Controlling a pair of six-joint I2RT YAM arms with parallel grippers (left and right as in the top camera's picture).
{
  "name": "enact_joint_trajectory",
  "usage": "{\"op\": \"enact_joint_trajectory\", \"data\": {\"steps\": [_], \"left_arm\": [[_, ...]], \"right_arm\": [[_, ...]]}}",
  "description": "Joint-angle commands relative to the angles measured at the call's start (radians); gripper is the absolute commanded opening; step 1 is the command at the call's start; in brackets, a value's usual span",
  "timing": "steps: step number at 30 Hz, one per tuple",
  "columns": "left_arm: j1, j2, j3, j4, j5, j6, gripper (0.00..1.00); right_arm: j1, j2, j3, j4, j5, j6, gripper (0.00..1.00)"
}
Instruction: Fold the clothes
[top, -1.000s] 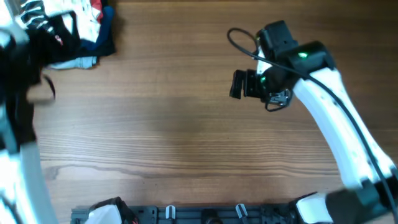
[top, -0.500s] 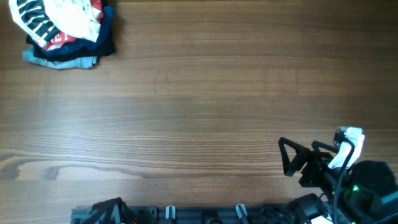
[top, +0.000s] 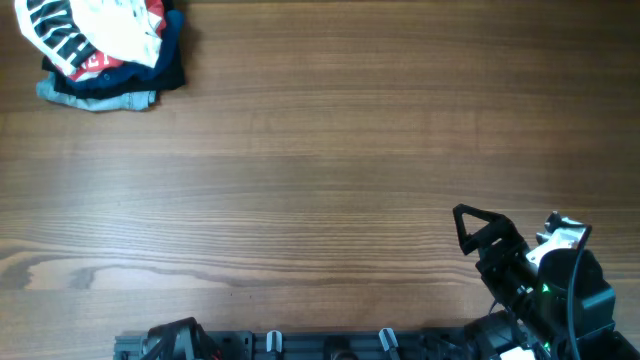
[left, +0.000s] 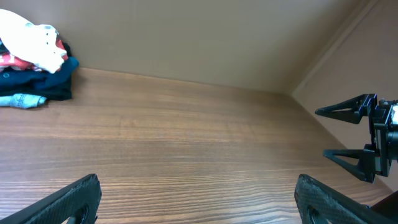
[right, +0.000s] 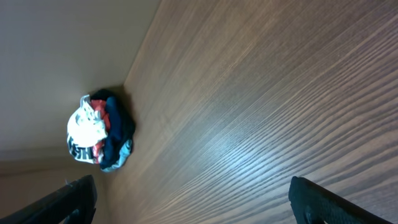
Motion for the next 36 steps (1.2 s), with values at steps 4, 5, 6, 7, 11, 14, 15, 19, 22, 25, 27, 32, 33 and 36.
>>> {"op": "enact_joint_trajectory", "data": {"steps": [4,5,6,7,11,14,15,19,22,25,27,32,33,36], "left_arm": [[-0.005,-0.009,-0.006,-0.001,-0.010,0.016,1.00],[-0.005,-0.009,-0.006,-0.001,-0.010,0.016,1.00],[-0.005,-0.009,-0.006,-0.001,-0.010,0.016,1.00],[-0.005,-0.009,-0.006,-0.001,-0.010,0.016,1.00],[-0.005,-0.009,-0.006,-0.001,-0.010,0.016,1.00],[-0.005,-0.009,-0.006,-0.001,-0.010,0.016,1.00],[-0.005,-0.009,-0.006,-0.001,-0.010,0.016,1.00],[-0.005,-0.009,-0.006,-0.001,-0.010,0.016,1.00],[-0.005,-0.009,-0.006,-0.001,-0.010,0.016,1.00],[-0.005,-0.009,-0.006,-0.001,-0.010,0.016,1.00],[-0.005,-0.009,-0.006,-0.001,-0.010,0.016,1.00],[-0.005,-0.009,-0.006,-0.001,-0.010,0.016,1.00],[-0.005,-0.009,-0.006,-0.001,-0.010,0.016,1.00],[-0.005,-0.009,-0.006,-0.001,-0.010,0.016,1.00]], "right_arm": [[0.002,0.008,-0.003,0.001,0.021,0.019,1.00],[0.002,0.008,-0.003,-0.003,0.026,0.017,1.00],[0.002,0.007,-0.003,-0.018,0.058,0.018,1.00],[-0.002,0.006,-0.006,-0.027,0.090,0.017,1.00],[-0.073,-0.055,-0.072,0.011,0.224,-0.079,1.00],[-0.167,-0.195,-0.257,0.320,0.214,-0.388,1.00],[-0.184,-0.243,-0.334,0.461,0.191,-0.510,1.00],[-0.246,-0.376,-0.616,0.835,0.028,-0.722,1.00],[-0.350,-0.422,-0.804,1.007,-0.033,-0.719,1.00],[-0.369,-0.422,-0.874,1.072,-0.040,-0.843,1.00],[-0.369,-0.422,-0.874,1.072,-0.086,-1.070,1.00],[-0.369,-0.422,-0.874,1.071,-0.070,-1.275,1.00],[-0.369,-0.422,-0.874,1.071,-0.070,-1.276,1.00],[-0.369,-0.422,-0.874,1.071,-0.070,-1.276,1.00]]}}
